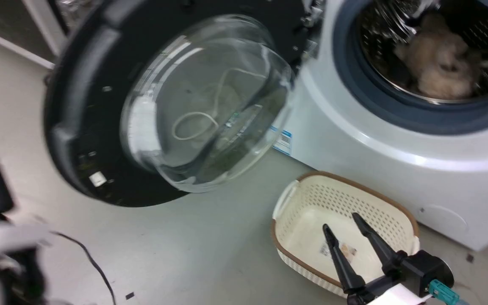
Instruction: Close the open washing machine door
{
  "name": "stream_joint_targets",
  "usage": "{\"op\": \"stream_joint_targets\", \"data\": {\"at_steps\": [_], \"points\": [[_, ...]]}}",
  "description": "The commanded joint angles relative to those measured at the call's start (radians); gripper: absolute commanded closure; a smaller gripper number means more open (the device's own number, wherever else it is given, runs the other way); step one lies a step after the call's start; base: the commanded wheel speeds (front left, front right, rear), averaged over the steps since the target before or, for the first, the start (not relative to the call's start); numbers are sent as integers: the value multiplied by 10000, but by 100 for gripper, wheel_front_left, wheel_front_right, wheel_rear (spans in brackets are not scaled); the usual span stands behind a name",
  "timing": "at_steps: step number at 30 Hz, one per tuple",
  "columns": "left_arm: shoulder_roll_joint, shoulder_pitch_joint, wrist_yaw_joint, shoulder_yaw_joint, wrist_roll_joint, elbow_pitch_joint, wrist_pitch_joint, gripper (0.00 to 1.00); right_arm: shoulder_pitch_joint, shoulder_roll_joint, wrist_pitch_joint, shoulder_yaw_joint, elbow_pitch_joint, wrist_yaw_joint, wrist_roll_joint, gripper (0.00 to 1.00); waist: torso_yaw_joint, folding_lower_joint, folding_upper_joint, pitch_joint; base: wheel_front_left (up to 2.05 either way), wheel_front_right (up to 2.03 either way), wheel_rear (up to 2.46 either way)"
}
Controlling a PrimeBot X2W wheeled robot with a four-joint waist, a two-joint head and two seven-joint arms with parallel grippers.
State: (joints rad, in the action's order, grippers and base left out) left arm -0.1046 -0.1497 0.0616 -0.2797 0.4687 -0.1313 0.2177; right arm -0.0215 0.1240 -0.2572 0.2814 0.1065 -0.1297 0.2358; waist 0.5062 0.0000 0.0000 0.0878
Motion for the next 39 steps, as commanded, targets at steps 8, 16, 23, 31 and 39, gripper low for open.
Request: {"op": "stream_joint_targets", "data": {"at_steps": [8,16,23,31,39], "points": [[-1664,-3005,-846,-2338,3871,2821,-3642,100,-405,337,-45,278,-107,-10,119,0,-1148,0,0,931,0,0,0],[-2125,-4630,-2251,-3891,6269,4910,-5460,100,-595,442,-45,395,-88,-10,206,0,-1565,0,0,1115,0,0,0],[-2333,-4235,-2083,-3690,6907,5174,-7150,100,-638,357,-45,482,-9,-10,289,0,-1735,0,0,1042,0,0,0],[-1894,-3257,-1589,-3313,7483,4546,-8625,100,-602,169,-45,172,59,-10,233,0,-1805,0,0,567,0,0,0],[-521,-1975,-1582,-2704,7865,2721,-9450,100,-390,-12,-45,-605,199,-10,163,0,-1936,0,0,-216,0,0,0]]}}
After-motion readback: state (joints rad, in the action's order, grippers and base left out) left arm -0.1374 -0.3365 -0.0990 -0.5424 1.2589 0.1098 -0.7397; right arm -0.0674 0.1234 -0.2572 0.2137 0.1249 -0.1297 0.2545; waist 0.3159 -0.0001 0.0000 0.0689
